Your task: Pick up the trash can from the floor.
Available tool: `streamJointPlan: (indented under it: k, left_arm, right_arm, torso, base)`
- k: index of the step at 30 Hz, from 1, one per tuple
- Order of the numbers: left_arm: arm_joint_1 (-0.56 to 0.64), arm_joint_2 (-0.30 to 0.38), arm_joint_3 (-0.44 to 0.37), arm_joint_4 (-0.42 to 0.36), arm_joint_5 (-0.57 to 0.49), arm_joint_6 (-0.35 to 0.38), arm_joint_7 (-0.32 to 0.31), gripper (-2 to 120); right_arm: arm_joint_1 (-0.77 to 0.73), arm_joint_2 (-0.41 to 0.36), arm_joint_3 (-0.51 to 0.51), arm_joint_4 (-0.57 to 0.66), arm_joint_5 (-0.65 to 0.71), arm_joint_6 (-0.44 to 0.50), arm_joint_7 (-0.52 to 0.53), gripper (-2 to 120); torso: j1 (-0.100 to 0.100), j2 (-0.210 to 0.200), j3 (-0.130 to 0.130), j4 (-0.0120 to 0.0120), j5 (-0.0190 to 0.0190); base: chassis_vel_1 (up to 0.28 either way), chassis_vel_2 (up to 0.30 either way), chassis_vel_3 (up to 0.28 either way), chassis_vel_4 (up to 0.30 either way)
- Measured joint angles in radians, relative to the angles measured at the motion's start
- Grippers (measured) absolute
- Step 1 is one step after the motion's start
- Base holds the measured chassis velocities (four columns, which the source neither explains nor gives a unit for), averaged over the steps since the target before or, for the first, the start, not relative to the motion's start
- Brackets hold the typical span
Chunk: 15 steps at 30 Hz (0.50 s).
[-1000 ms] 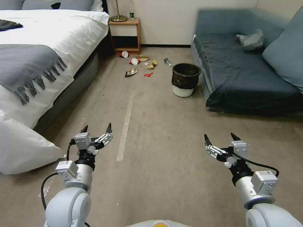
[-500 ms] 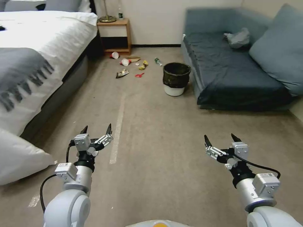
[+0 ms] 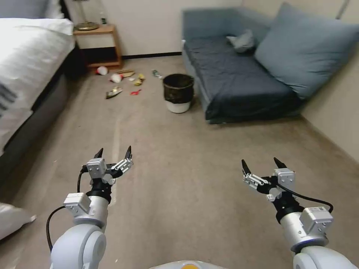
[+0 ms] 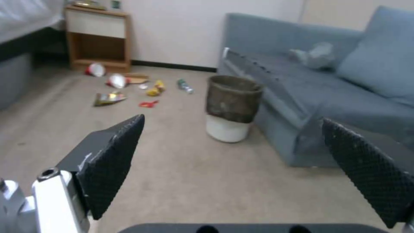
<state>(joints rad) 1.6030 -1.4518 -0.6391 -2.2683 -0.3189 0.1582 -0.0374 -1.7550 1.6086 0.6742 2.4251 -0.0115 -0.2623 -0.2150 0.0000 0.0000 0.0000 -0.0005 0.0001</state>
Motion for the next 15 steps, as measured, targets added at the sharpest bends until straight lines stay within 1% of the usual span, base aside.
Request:
streamJointPlan:
  k: [3,6,15]
  left_arm:
    - [-0.005,0.001,0.0,0.005,-0.002,0.0,-0.002,100]
    - [-0.006,0.0,0.0,0.008,-0.002,0.0,-0.003,100]
    - [-0.008,-0.011,0.001,0.01,0.003,0.001,-0.005,100]
  right_arm:
    - [0.004,0.0,0.001,-0.007,-0.001,0.009,-0.008,100]
    - [0.006,0.0,0.001,-0.01,-0.001,0.012,-0.012,100]
    - [0.013,0.0,0.006,-0.02,0.009,0.025,-0.027,100]
  torso:
    - [0.0,0.0,0.0,0.0004,0.0]
    - [0.0,0.0,0.0,0.0009,-0.0001]
    - [0.0,0.0,0.0,0.0006,-0.0001]
  base:
    - [-0.03,-0.07,-0.05,-0.054]
    - [0.0,0.0,0.0,0.0]
    - [0.0,0.0,0.0,0.0]
